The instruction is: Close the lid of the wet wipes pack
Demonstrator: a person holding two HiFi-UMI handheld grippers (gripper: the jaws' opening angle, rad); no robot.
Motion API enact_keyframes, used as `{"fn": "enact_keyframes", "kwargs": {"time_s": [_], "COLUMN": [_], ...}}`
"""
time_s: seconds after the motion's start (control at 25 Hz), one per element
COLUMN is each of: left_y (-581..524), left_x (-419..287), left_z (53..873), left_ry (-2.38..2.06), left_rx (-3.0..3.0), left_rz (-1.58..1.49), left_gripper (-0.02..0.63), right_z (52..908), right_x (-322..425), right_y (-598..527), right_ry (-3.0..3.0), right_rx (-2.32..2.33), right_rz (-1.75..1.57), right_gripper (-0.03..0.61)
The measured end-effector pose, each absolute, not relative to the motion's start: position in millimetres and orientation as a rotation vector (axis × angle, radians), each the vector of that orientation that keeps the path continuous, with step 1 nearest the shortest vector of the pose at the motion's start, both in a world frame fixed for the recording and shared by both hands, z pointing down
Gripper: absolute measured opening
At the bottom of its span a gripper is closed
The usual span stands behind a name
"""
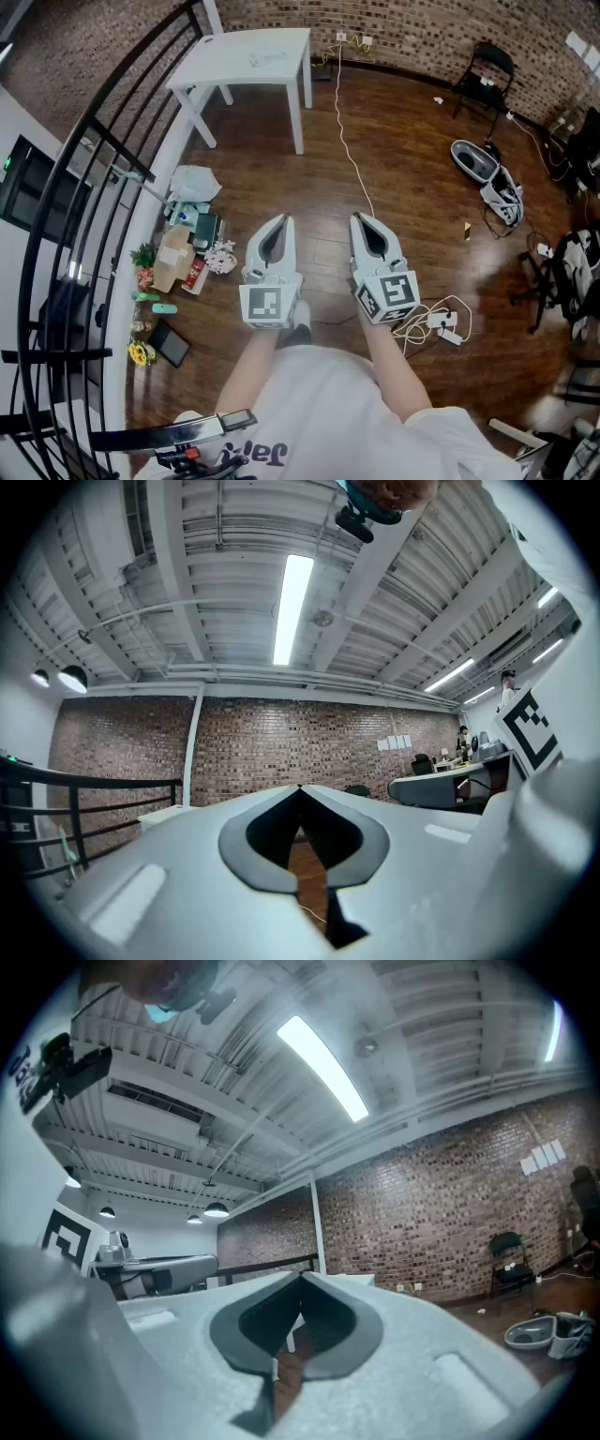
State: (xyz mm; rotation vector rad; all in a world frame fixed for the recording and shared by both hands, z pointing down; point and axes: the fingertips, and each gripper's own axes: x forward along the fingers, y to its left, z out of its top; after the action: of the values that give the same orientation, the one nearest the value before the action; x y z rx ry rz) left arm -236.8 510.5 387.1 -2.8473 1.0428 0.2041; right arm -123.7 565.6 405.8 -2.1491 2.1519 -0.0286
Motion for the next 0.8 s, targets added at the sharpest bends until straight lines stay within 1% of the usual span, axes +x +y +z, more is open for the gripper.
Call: {"fn": "enact_keyframes", "kwargs": {"time_s": [0.16,0.4,0.56,0.8], "left_y": [450.9,375.8,339.9,286.7], "left_x": [-254.3,-265.1,-263.4,-231.4], "left_z": [390.3,386.7,415.4,455.0], "left_ry": [1.096,1.156,1.203,1.245], "left_rx": [-2.901,-2.91,-2.948,-2.955], "left_rz": [0.192,0.255,0.167,0.082], "left_gripper": [0.015,0.015,0.015,0.015], "right_z": [407.5,417.5,445.5,475.1], "right_x": [-155.0,-189.5,-172.3,-124.9], "right_y": [505.8,434.5,406.8,335.8], "right_ry": [2.229,2.335,2.26,2.277], "right_rx": [-2.079,-1.977,-1.969,-1.957], "right_rz": [-0.067,-0.127,-0.334,-0.396], "right_gripper": [-0.009,-0.009,-0.009,-0.009]}}
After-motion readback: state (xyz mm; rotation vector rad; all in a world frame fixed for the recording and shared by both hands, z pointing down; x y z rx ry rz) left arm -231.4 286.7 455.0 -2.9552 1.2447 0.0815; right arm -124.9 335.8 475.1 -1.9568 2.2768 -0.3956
